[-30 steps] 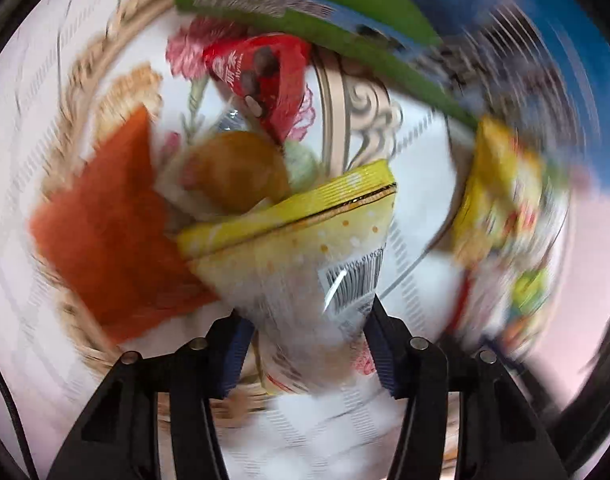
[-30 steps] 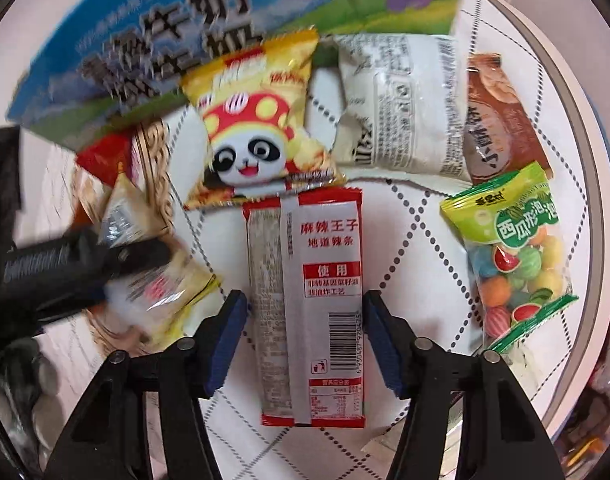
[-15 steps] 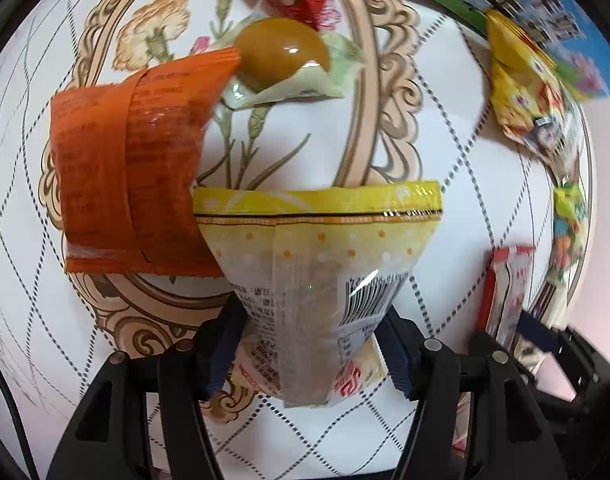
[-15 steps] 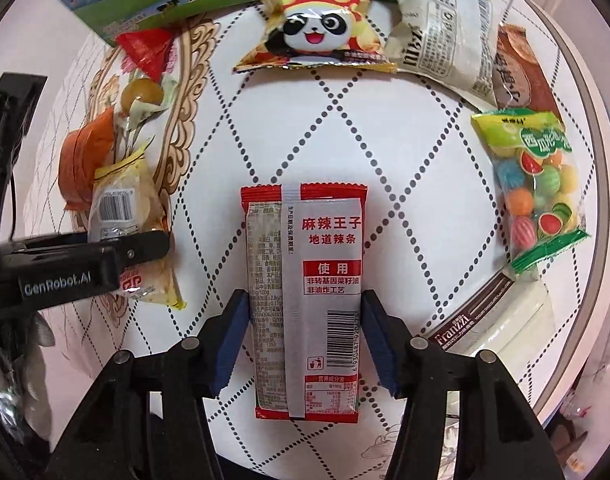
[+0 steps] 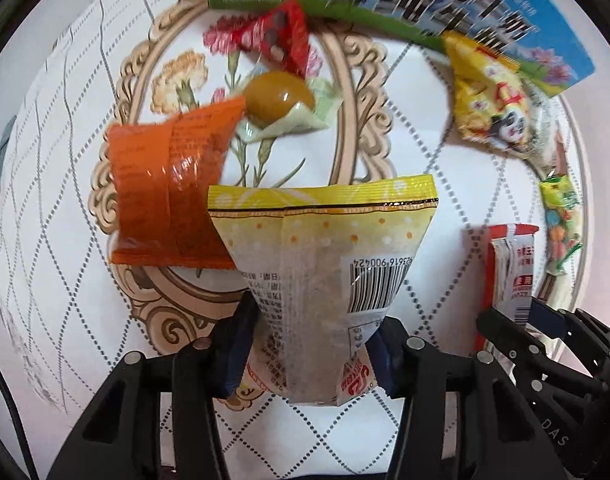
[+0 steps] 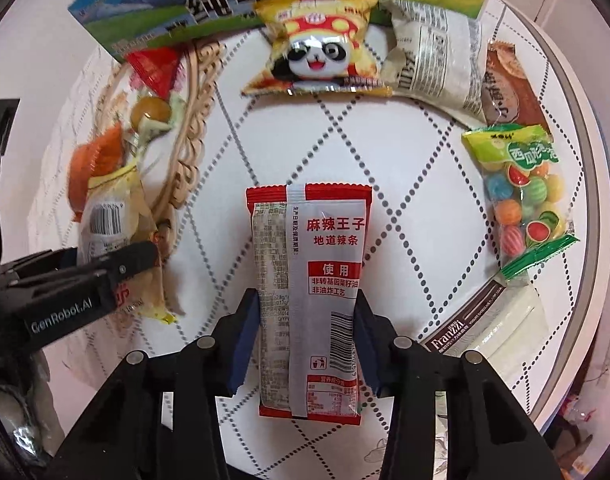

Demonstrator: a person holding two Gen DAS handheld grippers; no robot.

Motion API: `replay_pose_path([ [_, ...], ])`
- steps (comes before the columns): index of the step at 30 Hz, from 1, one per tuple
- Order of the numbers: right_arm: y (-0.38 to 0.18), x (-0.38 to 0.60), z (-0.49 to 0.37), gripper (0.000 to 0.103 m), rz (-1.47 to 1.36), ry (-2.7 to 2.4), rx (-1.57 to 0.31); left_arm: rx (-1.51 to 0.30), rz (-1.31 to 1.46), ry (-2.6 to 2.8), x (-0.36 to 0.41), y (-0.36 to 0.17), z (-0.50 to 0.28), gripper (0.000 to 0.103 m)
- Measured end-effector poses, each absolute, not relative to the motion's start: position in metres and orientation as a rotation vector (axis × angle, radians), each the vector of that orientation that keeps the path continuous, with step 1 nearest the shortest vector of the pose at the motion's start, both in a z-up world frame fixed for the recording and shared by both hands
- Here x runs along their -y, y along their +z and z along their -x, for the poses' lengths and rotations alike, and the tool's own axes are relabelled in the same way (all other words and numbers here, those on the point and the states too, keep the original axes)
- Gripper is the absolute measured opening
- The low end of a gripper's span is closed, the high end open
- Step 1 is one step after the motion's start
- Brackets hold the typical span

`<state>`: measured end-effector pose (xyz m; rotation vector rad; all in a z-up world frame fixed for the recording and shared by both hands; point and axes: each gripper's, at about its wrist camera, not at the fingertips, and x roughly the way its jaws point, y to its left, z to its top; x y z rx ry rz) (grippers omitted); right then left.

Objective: Organize snacks
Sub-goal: 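Carry both packs into the box and release them beside the others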

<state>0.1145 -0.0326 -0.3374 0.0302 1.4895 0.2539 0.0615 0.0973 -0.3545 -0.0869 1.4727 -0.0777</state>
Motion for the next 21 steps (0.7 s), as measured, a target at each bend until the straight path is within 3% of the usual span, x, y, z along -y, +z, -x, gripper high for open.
replay_pose_path([
  [6,-0.302,0.037,-0.122,0.047,-0.090,0.304,-1.435,-1.396,0.109,-0.137,-0.082,-0.286,-0.070,0.048],
  [14,-0.209,0.059,-0.169,0.046,-0.217,0.381,-1.277,-1.270,0.131,-0.252,-0.080,-0.183,-0.126,0.048],
  [21,-0.155,0.080,-0.262,0.047,-0.185,0.328,-1.123,-1.219,0.061,-0.208,-0.089,-0.171,-0.236,0.048],
])
